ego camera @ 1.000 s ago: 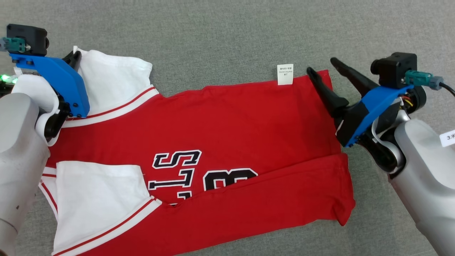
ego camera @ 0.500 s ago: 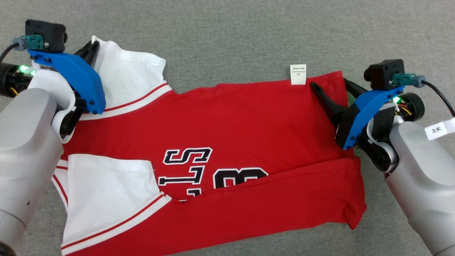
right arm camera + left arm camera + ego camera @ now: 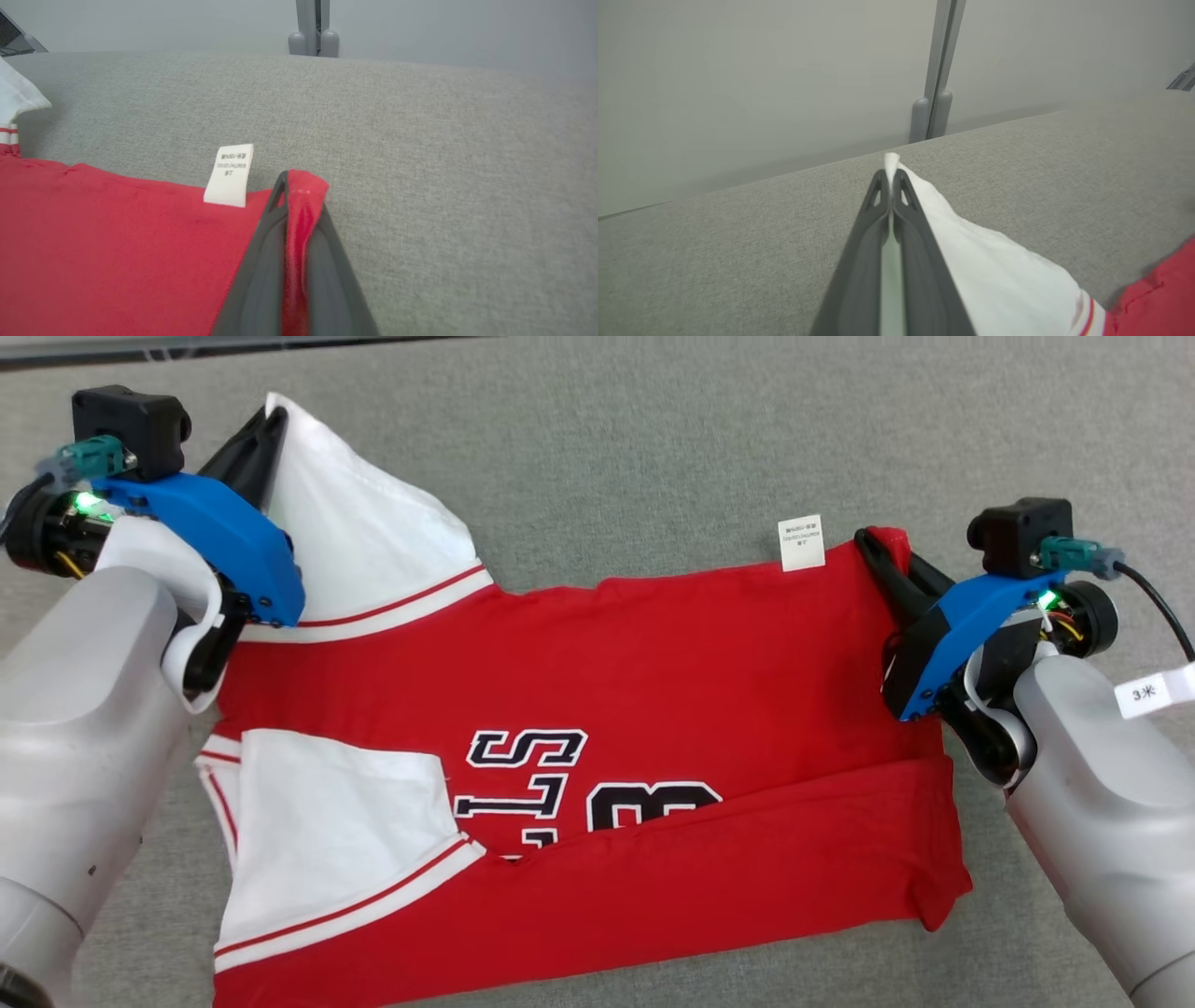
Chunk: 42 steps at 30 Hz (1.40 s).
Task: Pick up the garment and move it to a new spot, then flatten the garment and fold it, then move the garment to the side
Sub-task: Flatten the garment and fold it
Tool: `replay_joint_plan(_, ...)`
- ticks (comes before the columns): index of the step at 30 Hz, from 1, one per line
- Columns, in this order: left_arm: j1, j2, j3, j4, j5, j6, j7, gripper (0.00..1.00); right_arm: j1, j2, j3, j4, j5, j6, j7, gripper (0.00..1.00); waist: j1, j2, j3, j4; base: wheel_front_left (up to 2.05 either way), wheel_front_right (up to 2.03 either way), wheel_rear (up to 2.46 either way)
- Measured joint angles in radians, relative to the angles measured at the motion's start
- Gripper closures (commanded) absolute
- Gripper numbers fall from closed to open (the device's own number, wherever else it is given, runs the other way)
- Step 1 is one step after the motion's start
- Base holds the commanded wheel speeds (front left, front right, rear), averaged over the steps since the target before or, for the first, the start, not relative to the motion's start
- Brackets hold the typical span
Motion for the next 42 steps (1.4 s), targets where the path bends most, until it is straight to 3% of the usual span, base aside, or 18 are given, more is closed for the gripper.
replay_joint_plan(10, 0.149, 0.033, 0.006, -0.168, -0.021, 0.008, -0.118, 1.00, 0.126, -0.056, 0.022, -0.019, 0.029, 0.000, -0.150, 1.00, -0.0001, -0.0001, -0.092, 0.036, 0.00, 0.00, 0.00)
replay_joint_plan(23, 0.616, 0.108, 0.300, -0.656, 0.068, 0.188, -0.128, 1.00, 0.297, -0.078, -0.038, -0.095, -0.008, 0.000, -0.241, 1.00, -0.0001, -0.0001, -0.157, 0.069, 0.00, 0.00, 0.00)
replay_joint_plan(29, 0.807, 0.101, 0.362, -0.791, 0.093, 0.232, -0.128, 1.00, 0.353, -0.061, -0.089, -0.111, -0.033, 0.000, -0.247, 1.00, -0.0001, -0.0001, -0.182, 0.092, 0.00, 0.00, 0.00)
replay_joint_plan(38, 1.011, 0.042, 0.443, -0.815, 0.125, 0.271, -0.128, 1.00, 0.531, -0.021, -0.189, -0.211, -0.056, 0.000, -0.248, 1.00, -0.0002, -0.0001, -0.232, 0.107, 0.00, 0.00, 0.00)
replay_joint_plan(39, 1.025, 0.030, 0.449, -0.812, 0.125, 0.268, -0.128, 1.00, 0.549, -0.016, -0.194, -0.214, -0.054, 0.000, -0.248, 0.63, -0.0002, 0.0000, -0.237, 0.107, 0.00, 0.00, 0.00)
replay_joint_plan(40, 1.036, 0.020, 0.455, -0.808, 0.119, 0.263, -0.128, 0.71, 0.564, -0.013, -0.200, -0.217, -0.053, 0.000, -0.248, 0.22, -0.0002, -0.0001, -0.241, 0.107, 0.00, 0.00, 0.00)
replay_joint_plan(41, 1.044, 0.010, 0.465, -0.805, 0.123, 0.260, -0.128, 0.00, 0.576, -0.012, -0.211, -0.222, -0.052, 0.000, -0.248, 0.00, -0.0002, 0.0000, -0.245, 0.107, 0.00, 0.00, 0.00)
replay_joint_plan(42, 1.047, -0.001, 0.481, -0.801, 0.136, 0.256, -0.128, 0.00, 0.585, -0.012, -0.224, -0.228, -0.051, 0.000, -0.248, 0.00, -0.0001, 0.0000, -0.250, 0.108, 0.00, 0.00, 0.00)
